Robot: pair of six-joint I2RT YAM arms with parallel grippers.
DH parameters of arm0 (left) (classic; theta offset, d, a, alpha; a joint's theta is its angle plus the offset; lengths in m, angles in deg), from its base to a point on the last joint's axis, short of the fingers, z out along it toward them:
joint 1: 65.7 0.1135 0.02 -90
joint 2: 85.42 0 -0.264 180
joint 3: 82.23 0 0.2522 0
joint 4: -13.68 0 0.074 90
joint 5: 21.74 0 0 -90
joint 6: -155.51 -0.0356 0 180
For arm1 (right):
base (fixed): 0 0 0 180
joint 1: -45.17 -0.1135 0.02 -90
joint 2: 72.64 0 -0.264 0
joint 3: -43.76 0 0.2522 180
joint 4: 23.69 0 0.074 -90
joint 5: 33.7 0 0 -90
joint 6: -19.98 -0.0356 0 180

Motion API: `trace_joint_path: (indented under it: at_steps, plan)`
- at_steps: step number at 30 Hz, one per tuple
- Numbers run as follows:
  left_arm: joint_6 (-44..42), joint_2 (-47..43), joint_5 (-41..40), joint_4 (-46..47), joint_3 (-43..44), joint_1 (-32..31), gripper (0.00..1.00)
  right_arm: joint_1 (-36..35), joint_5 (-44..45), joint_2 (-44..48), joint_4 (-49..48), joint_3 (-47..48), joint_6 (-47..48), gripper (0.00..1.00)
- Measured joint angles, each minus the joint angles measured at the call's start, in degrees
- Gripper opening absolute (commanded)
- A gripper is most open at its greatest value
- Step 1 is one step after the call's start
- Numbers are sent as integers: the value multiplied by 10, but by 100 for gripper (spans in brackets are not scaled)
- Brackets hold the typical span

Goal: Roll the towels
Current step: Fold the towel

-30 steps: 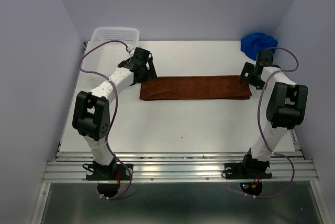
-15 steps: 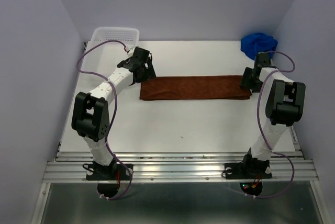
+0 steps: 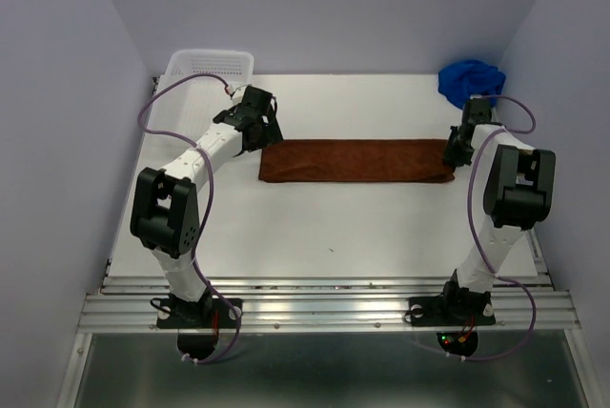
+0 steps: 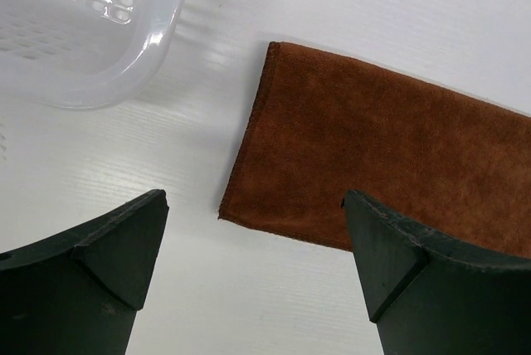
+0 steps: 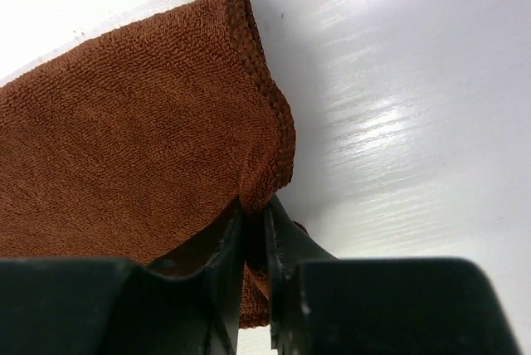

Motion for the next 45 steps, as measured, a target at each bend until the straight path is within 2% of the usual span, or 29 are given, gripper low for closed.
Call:
trace_joint_path:
  at_steps: [5, 14, 21, 24, 28, 29, 30, 32, 34, 35, 42, 43, 45]
  plan:
    - [1, 0, 2, -1, 0, 0, 99, -1, 11, 0, -2, 0, 1, 11]
    - [0, 5, 50, 7, 0, -3, 99, 10, 77, 1, 14, 14, 60, 10]
    - [-3, 50, 93, 24, 0, -16, 99, 26, 97, 1, 17, 35, 103, 10]
    - [-3, 78, 109, 37, 0, -20, 95, 33, 99, 1, 19, 45, 121, 10]
    - [-6, 110, 123, 44, 0, -23, 84, 41, 99, 1, 20, 57, 134, 10]
    - [-7, 116, 126, 46, 0, -23, 79, 42, 99, 1, 20, 58, 137, 10]
    - [-7, 122, 129, 48, 0, -23, 78, 42, 99, 1, 21, 59, 139, 10]
    - [-9, 133, 136, 52, 1, -23, 69, 44, 99, 1, 22, 60, 143, 11]
    - [-11, 138, 139, 57, 2, -23, 66, 44, 99, 1, 23, 61, 146, 10]
    - [-12, 139, 141, 62, 2, -23, 60, 45, 98, 1, 23, 61, 147, 10]
    - [-18, 149, 151, 81, 7, -31, 49, 45, 94, 1, 24, 61, 155, 8]
    - [-19, 150, 149, 81, 7, -32, 42, 45, 94, 1, 24, 61, 156, 8]
    - [-22, 154, 144, 84, 9, -35, 37, 45, 92, 1, 25, 62, 157, 6]
